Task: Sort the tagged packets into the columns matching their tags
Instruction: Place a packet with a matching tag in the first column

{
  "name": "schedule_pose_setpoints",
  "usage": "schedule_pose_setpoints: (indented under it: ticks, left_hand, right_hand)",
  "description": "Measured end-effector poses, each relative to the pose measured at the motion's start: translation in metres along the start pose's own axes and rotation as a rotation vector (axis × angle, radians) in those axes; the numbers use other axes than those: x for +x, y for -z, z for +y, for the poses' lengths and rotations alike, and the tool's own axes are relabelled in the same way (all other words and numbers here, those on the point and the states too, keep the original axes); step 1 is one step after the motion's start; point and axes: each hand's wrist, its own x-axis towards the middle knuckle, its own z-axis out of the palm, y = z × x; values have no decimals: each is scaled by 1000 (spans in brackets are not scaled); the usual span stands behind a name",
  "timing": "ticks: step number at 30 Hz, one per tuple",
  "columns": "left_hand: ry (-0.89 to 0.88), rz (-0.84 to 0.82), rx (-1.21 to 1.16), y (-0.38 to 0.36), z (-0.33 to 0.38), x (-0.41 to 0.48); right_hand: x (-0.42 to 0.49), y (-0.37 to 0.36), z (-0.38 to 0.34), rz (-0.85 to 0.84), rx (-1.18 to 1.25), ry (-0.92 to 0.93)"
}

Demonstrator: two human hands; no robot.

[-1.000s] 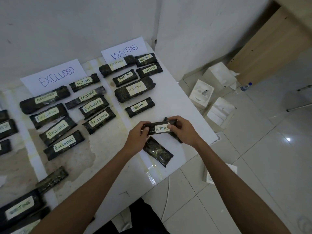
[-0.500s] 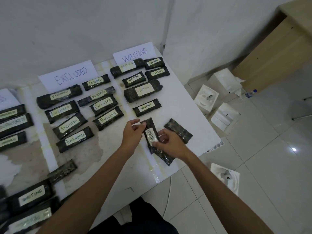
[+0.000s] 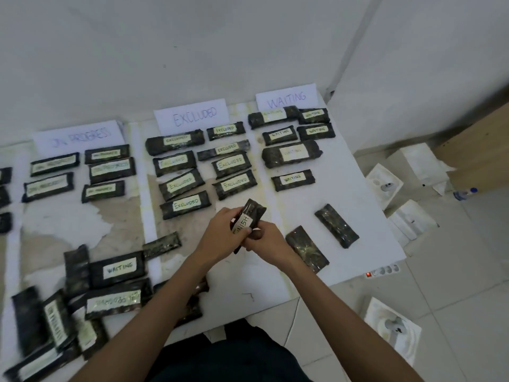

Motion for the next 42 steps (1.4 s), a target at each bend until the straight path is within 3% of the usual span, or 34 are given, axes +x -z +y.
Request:
schedule_pose_setpoints:
  ticks: [7,11,15,29,42]
  left_hand:
    - [35,89,93,42,-47,-33]
    - [93,180,63,78,-80,-60]
    - [114,222,199,118,-117,-87]
    - [231,328,436,248,-240,-163]
    - [320,334,516,330,-378,-157]
  right_hand:
    - [8,-41,-28,-233,-298,88]
    - [16,-77,-48,-163,-507,164]
    - [22,-125,-69,-115,-575,262]
    - [46,-306,-133,-293,-793,512]
    - [113,-441,-150,-286,-939,593]
